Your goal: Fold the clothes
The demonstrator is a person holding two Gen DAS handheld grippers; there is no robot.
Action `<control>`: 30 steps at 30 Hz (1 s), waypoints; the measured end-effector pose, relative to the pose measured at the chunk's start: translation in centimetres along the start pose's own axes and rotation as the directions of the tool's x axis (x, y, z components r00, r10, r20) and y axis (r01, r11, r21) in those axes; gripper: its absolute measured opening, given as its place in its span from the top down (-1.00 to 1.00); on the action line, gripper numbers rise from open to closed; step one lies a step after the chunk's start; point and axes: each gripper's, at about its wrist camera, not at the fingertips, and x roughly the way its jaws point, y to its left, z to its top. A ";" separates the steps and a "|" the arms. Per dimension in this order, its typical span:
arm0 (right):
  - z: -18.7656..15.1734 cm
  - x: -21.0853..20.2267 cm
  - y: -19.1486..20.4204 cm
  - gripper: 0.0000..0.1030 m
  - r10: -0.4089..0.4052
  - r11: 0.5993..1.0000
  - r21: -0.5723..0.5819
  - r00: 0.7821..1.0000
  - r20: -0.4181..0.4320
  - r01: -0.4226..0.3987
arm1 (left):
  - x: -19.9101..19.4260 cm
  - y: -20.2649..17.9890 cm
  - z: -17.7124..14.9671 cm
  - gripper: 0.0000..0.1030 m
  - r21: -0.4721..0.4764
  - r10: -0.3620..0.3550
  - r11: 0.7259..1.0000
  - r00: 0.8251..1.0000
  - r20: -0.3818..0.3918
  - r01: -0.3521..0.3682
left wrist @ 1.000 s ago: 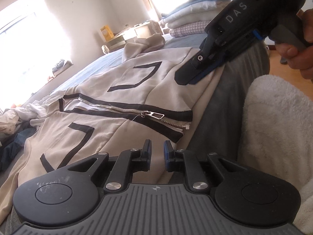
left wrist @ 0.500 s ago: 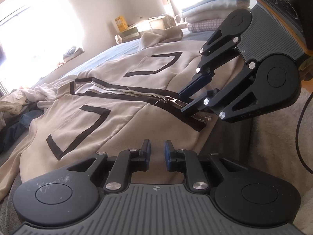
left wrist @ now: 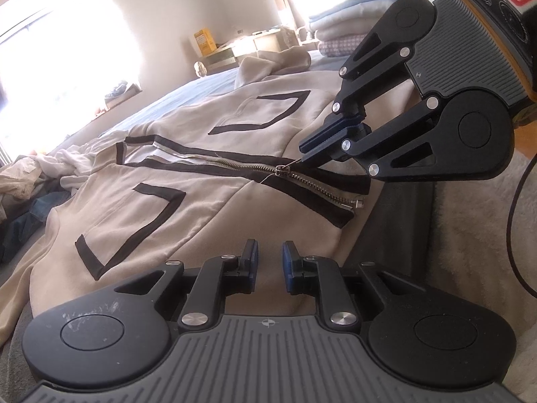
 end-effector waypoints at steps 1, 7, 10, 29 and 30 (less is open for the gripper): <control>0.0 0.0 0.1 0.91 -0.008 1.000 -0.023 1.000 0.004 0.008 | 0.0 0.0 0.0 0.68 -0.001 0.000 1.000 1.000 0.000 0.000; -0.3 1.1 0.9 0.92 -0.020 0.992 -0.128 1.000 0.011 0.021 | 0.0 -0.2 0.2 0.68 -0.001 -0.004 1.000 1.000 0.002 0.004; -0.3 1.4 1.0 0.98 -0.007 0.989 -0.150 1.000 0.023 0.010 | 0.0 -0.3 0.2 0.68 0.000 -0.004 1.000 1.000 0.001 0.004; -1.0 -1.9 2.2 0.98 0.134 0.957 -0.247 0.988 -0.076 -0.149 | 0.1 -0.2 0.0 0.66 0.004 -0.005 1.000 1.000 0.003 0.005; -1.0 -2.2 2.3 0.98 0.137 0.959 -0.240 0.987 -0.080 -0.152 | 0.1 -0.2 0.0 0.65 0.003 -0.005 1.000 1.000 0.004 0.005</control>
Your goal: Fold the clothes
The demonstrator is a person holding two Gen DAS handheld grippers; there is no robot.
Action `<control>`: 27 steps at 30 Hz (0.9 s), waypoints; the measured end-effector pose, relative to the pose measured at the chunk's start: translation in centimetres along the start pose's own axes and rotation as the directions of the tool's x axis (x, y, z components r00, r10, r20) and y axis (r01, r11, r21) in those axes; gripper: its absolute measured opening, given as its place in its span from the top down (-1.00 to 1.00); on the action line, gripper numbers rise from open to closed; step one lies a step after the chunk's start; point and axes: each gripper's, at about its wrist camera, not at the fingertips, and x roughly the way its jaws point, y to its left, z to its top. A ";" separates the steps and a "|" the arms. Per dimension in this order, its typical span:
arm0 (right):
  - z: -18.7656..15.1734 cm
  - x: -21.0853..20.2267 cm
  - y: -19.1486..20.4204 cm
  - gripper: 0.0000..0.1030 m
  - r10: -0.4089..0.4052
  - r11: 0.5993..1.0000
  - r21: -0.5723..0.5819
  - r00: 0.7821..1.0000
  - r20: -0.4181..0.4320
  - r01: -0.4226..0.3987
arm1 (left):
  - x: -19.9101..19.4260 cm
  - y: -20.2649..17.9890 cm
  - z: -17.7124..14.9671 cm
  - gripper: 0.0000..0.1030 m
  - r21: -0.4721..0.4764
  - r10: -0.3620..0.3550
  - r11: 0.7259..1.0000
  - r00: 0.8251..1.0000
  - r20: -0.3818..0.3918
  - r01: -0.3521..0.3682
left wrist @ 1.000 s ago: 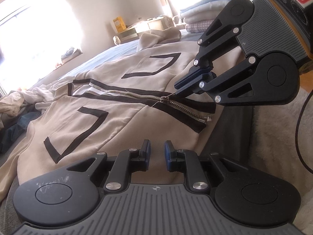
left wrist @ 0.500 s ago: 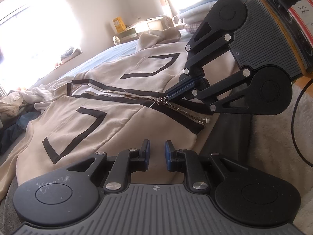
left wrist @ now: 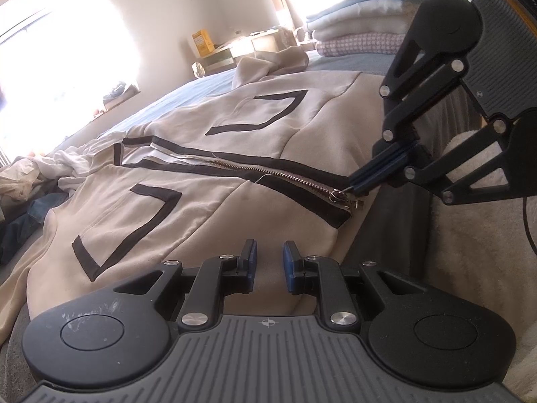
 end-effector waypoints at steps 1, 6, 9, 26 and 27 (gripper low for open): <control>0.0 -0.2 0.1 0.97 0.002 1.000 0.008 1.000 -0.002 -0.002 | 0.0 0.0 0.0 0.65 -0.002 0.000 1.000 1.000 0.000 0.000; -0.2 0.0 0.2 0.95 0.005 0.996 0.088 1.000 -0.014 -0.004 | 0.2 0.0 0.0 0.65 -0.013 -0.004 1.000 1.000 -0.002 0.004; 0.0 0.1 0.9 0.90 -0.022 0.992 0.125 0.999 -0.029 0.026 | 0.2 0.1 0.0 0.64 -0.012 -0.002 1.000 1.000 -0.007 0.002; -4.6 -3.4 -14.4 0.57 -0.104 0.494 0.863 0.978 0.179 -0.105 | 0.2 3.1 4.6 0.56 -0.012 0.026 1.000 0.997 0.075 -0.025; -4.6 -3.0 -16.1 0.57 -0.116 0.465 0.878 0.974 0.193 -0.118 | 0.6 3.7 5.3 0.53 -0.012 0.034 0.999 0.995 0.092 -0.033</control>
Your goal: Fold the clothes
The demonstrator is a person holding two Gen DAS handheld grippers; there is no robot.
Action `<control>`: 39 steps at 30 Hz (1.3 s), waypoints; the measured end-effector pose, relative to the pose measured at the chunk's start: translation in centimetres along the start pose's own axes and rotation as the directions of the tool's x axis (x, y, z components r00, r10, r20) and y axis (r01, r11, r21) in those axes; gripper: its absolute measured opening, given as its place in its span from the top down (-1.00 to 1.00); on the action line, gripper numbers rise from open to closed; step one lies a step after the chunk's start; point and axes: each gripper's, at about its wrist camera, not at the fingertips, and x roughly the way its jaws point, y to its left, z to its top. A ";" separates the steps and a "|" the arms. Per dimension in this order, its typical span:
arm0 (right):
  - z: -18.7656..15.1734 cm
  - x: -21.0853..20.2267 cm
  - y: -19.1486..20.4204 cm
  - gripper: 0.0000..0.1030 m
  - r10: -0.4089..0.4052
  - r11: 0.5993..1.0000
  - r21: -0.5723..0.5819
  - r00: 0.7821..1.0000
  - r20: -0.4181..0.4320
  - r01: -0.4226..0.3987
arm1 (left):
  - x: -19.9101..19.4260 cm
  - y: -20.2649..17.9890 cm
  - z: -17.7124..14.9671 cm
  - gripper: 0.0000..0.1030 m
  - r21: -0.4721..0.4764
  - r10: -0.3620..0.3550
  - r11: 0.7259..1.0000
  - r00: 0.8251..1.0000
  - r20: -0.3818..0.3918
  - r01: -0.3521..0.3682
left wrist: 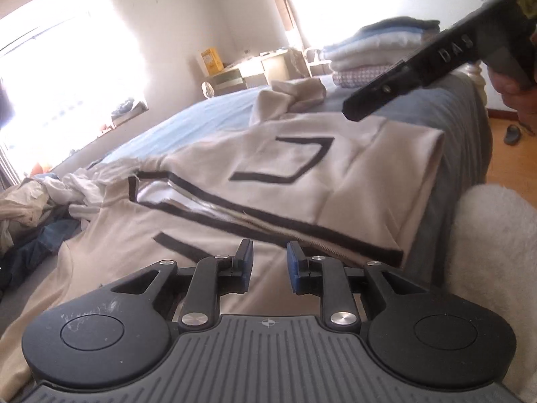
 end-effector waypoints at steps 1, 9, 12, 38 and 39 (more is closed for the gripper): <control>1.4 0.8 -0.5 0.57 0.005 1.000 0.015 1.000 0.011 -0.005 | 0.7 0.5 0.6 0.52 -0.002 -0.002 1.000 1.000 0.010 0.002; 11.4 13.8 0.8 0.25 0.030 0.991 -0.126 0.999 -0.043 -0.035 | 7.9 3.0 1.9 0.49 -0.135 -0.175 0.976 0.985 -0.010 0.172; 12.3 21.8 2.4 0.25 -0.030 0.955 -0.296 0.993 -0.113 -0.005 | 9.7 3.2 0.5 0.49 -0.217 -0.243 0.948 0.970 -0.016 0.233; 14.8 42.1 -0.7 0.72 -0.167 0.923 -0.375 0.969 -0.180 0.090 | 10.9 5.5 -2.7 0.48 -0.409 -0.348 0.838 0.931 0.108 0.360; 15.5 41.5 -1.5 0.72 -0.112 0.953 -0.297 0.978 -0.175 0.056 | 10.9 5.5 -2.8 0.48 -0.409 -0.348 0.838 0.931 0.108 0.361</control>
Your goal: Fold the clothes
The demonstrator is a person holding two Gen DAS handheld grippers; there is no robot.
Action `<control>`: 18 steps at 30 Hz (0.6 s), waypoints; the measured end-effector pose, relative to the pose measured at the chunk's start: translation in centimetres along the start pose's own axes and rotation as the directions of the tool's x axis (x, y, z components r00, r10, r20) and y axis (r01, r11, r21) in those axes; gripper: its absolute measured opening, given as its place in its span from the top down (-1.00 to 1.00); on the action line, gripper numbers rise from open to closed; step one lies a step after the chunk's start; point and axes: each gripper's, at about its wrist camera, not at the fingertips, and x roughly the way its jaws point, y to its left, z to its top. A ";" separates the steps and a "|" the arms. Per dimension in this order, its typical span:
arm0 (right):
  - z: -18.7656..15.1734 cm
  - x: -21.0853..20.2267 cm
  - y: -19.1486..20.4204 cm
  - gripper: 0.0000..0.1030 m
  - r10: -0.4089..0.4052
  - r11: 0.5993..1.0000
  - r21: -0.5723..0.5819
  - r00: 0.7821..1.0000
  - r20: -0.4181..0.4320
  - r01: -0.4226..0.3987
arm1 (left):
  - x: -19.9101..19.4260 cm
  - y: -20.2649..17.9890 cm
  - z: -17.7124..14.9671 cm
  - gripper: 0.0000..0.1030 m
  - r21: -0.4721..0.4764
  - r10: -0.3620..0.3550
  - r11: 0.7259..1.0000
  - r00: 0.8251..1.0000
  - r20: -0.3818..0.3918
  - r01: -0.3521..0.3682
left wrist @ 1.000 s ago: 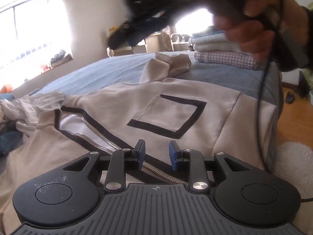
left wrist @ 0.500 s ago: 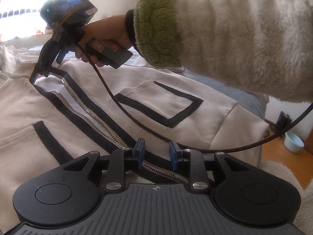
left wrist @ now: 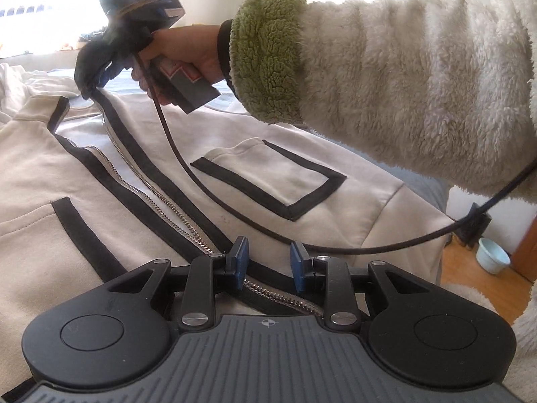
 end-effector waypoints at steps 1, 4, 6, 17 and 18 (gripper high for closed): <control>0.3 -0.6 -1.0 0.72 0.057 0.995 0.074 0.998 0.028 -0.059 | 0.0 0.0 0.0 0.48 0.000 -0.001 1.000 1.000 0.001 0.001; 0.7 -1.2 -3.0 0.72 0.164 0.962 0.209 0.983 0.079 -0.177 | 0.0 0.0 -0.1 0.47 -0.002 -0.004 1.000 1.000 0.003 0.004; 0.7 -0.6 -3.3 0.72 0.199 0.946 0.246 0.977 0.080 -0.213 | -0.1 0.1 -0.1 0.47 -0.003 -0.006 1.000 1.000 0.004 0.006; -1.7 4.6 -1.1 0.71 0.236 0.938 0.262 0.972 -0.004 -0.227 | 0.0 0.3 -0.1 0.47 -0.019 -0.024 1.000 1.000 0.006 0.025; -2.0 4.9 -0.9 0.66 0.229 0.942 0.253 0.973 -0.013 -0.219 | 0.1 0.4 -0.1 0.47 -0.019 -0.025 1.000 1.000 0.005 0.025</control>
